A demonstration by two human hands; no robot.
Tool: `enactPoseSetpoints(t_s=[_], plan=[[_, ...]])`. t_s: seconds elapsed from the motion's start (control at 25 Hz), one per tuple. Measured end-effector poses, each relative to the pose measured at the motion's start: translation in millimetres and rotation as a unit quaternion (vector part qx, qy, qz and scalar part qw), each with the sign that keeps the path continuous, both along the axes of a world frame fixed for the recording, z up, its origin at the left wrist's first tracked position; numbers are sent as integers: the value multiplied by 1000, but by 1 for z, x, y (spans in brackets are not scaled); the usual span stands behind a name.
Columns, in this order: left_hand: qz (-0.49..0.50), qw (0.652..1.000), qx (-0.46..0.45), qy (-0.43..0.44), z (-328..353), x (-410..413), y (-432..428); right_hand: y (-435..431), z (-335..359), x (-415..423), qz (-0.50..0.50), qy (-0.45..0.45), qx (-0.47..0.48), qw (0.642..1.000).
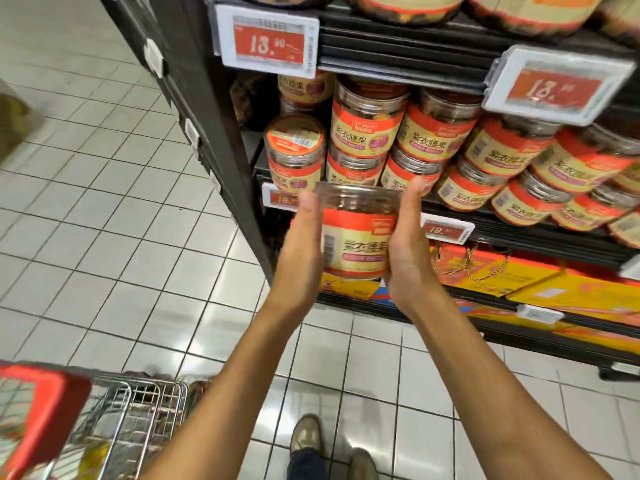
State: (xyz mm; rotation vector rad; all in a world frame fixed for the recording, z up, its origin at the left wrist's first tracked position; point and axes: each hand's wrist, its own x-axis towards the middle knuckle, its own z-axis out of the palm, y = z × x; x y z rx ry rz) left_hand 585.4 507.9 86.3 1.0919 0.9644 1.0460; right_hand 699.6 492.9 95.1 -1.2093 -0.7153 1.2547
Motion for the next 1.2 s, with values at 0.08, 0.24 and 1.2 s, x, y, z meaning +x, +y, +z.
enactPoseSetpoints(t_s=[0.08, 0.24, 1.2], plan=[[20, 1000, 20, -1, 3, -3, -1, 2, 6, -13, 52, -18, 45, 997], [45, 995, -67, -56, -5, -22, 8, -5, 7, -11, 68, -47, 29, 996], [66, 990, 127, -11, -12, -25, 95, 65, -12, -32, -13, -305, 84, 949]])
